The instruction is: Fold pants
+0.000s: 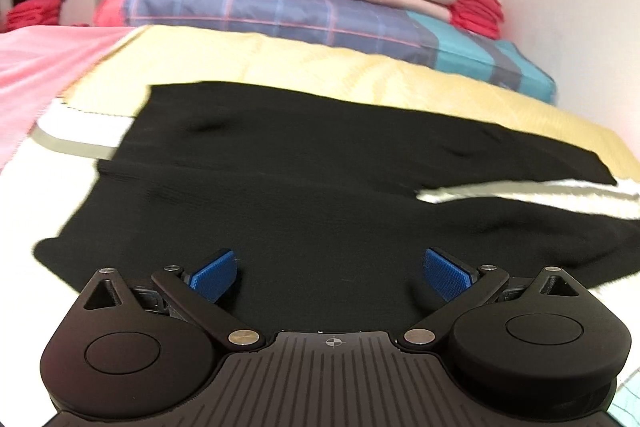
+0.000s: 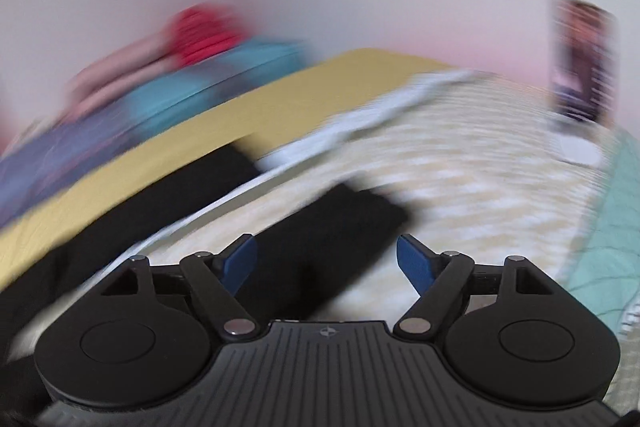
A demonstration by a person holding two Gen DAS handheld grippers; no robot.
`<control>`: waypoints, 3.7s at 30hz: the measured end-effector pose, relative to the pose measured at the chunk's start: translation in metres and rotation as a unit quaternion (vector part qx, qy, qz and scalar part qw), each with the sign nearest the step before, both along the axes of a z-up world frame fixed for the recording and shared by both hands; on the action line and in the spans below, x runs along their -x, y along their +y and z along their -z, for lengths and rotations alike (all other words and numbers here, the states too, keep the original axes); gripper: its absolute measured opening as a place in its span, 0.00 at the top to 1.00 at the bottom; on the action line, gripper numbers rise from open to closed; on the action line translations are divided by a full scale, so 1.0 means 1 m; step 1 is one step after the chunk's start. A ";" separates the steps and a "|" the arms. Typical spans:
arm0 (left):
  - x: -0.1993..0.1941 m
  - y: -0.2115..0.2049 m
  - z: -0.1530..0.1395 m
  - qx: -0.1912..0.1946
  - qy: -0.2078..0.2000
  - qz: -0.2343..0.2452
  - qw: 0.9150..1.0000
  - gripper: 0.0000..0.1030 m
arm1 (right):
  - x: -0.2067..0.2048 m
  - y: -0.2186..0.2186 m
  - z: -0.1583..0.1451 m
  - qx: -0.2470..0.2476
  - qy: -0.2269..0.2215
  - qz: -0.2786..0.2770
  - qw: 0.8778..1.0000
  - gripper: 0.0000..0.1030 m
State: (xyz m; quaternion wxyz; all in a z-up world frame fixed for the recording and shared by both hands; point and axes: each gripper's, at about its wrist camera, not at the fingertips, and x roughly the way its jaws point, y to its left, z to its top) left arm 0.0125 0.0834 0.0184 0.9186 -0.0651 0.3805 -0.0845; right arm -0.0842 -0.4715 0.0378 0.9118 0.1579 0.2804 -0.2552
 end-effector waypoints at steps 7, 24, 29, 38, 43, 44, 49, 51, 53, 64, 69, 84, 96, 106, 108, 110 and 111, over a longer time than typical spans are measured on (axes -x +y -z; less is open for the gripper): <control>-0.006 0.026 0.018 0.000 0.024 -0.034 0.999 0.00 | -0.023 0.178 0.013 0.054 0.054 -0.342 0.937 0.21; -0.001 0.030 0.022 -0.004 0.008 -0.005 1.000 0.00 | 0.008 0.269 0.029 0.176 0.078 -0.526 0.828 0.94; -0.003 0.028 0.022 -0.008 0.011 -0.011 1.000 0.00 | 0.014 0.263 0.032 0.143 0.082 -0.520 0.838 0.89; -0.003 0.035 0.013 0.011 0.025 -0.010 1.000 0.00 | 0.012 0.166 0.007 0.091 0.025 -0.371 0.924 0.16; -0.009 0.032 0.005 0.030 0.028 -0.015 0.999 0.00 | -0.006 0.062 0.005 0.100 0.031 -0.112 0.988 0.08; -0.010 0.029 0.004 0.031 0.027 -0.015 0.999 0.00 | -0.010 0.042 0.008 0.084 0.037 -0.068 0.993 0.08; -0.016 0.009 -0.001 0.033 0.026 -0.005 0.999 0.00 | -0.032 -0.020 0.028 -0.034 0.034 0.011 0.999 0.18; -0.019 -0.001 -0.001 0.029 0.025 0.004 0.999 0.00 | -0.036 -0.028 0.035 -0.048 0.028 0.021 0.998 0.58; -0.025 -0.011 0.005 0.021 0.030 0.010 0.999 0.00 | -0.039 -0.023 0.038 -0.005 0.037 0.028 0.999 0.85; -0.032 -0.031 0.028 -0.041 0.031 0.027 0.998 0.00 | 0.040 -0.078 0.043 -0.085 -0.029 0.087 0.992 0.87; -0.030 -0.024 0.027 -0.029 0.028 0.038 0.998 0.00 | 0.041 -0.050 0.019 -0.021 -0.033 0.139 0.989 0.60; 0.039 0.068 -0.013 0.009 -0.025 -0.046 0.999 0.00 | -0.015 0.314 -0.017 0.161 -0.013 -0.532 0.831 0.22; 0.083 0.165 -0.011 0.032 -0.026 -0.162 0.986 0.00 | -0.068 0.495 0.023 0.206 0.017 -0.654 0.728 0.62; 0.089 0.178 -0.021 0.046 -0.050 -0.170 0.983 0.00 | -0.002 0.509 0.022 0.205 -0.003 -0.704 0.680 0.86; 0.084 0.177 -0.018 0.048 -0.044 -0.168 0.984 0.00 | -0.005 0.498 0.008 0.162 0.006 -0.711 0.685 0.48; 0.083 0.176 -0.014 0.043 -0.042 -0.164 0.985 0.00 | -0.014 0.480 -0.009 0.091 0.004 -0.728 0.680 0.42; 0.084 0.177 -0.014 0.038 -0.041 -0.166 0.985 0.00 | -0.020 0.471 -0.017 0.069 -0.001 -0.722 0.689 0.42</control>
